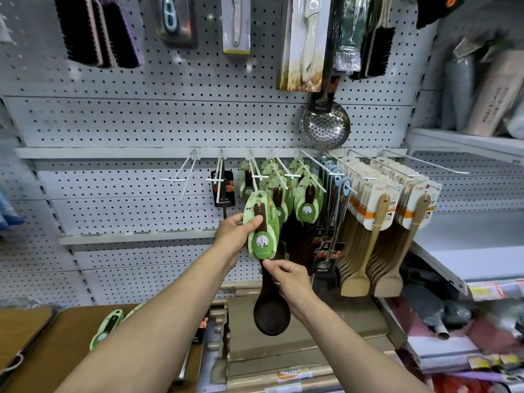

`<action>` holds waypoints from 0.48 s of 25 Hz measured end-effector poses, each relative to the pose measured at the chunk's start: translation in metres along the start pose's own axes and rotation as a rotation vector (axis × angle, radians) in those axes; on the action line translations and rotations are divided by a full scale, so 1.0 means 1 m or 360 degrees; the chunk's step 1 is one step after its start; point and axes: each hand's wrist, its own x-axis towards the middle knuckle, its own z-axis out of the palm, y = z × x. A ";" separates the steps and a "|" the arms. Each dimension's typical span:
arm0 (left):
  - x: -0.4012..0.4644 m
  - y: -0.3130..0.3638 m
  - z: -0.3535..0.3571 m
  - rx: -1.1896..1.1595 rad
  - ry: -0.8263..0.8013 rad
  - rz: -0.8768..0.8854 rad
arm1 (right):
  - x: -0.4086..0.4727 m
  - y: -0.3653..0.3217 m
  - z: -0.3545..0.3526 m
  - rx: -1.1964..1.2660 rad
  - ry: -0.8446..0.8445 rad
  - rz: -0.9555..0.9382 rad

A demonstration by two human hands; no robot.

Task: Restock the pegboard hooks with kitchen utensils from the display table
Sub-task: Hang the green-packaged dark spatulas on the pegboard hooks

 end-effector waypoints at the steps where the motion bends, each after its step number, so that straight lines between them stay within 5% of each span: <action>1: 0.002 -0.001 -0.001 0.0014 -0.0007 -0.0002 | 0.003 0.001 0.000 -0.0014 0.0003 -0.0008; 12: 0.022 -0.011 -0.009 0.0020 -0.0024 0.0027 | 0.024 0.013 0.002 -0.0056 -0.0065 0.0045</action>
